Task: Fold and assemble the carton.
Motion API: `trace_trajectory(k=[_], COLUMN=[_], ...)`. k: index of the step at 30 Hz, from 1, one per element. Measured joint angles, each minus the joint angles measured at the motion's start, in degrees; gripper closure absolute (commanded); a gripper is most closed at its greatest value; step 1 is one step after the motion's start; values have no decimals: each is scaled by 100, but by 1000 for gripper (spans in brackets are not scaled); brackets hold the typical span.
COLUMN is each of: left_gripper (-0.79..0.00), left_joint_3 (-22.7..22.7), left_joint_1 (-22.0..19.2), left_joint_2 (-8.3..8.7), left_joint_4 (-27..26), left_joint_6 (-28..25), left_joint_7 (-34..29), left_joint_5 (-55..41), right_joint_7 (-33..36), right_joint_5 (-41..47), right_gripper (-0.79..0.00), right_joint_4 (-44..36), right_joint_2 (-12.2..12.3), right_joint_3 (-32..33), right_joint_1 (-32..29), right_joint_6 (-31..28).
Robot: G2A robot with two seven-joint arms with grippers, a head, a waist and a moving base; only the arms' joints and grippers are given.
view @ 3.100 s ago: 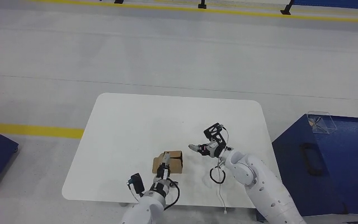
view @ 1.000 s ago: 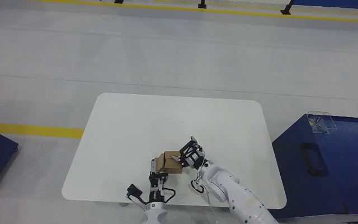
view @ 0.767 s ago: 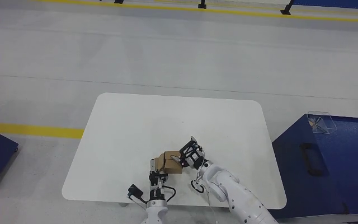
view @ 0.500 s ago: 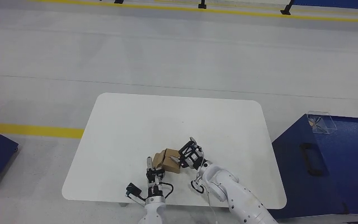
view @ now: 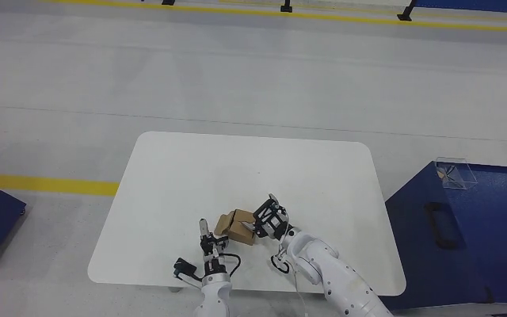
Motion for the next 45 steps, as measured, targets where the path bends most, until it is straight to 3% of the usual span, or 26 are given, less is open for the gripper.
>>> trace_trajectory(k=[14, 27, 37, 45], left_gripper=[-785, -785, -785, -785], left_joint_3=[-181, -373, -299, -210], left_joint_1=[-253, -143, -42, 115], left_joint_2=[-164, -255, -330, -391], left_joint_4=[370, 292, 215, 112], left_joint_6=[-113, -1375, -1421, -1410], left_joint_7=[-194, -715, -1008, -1109], left_joint_5=[-431, -416, -104, 210], right_joint_7=[37, 118, -25, -81], right_joint_5=[-132, -313, -318, -330], right_gripper=[-785, -785, -785, -785], right_joint_4=[-98, -172, -354, -816], right_joint_2=[-16, -31, 10, 166], right_joint_3=[124, 188, 480, 1204], right_joint_1=[-140, -247, -443, -857], right_joint_6=[-56, -96, -51, 27])
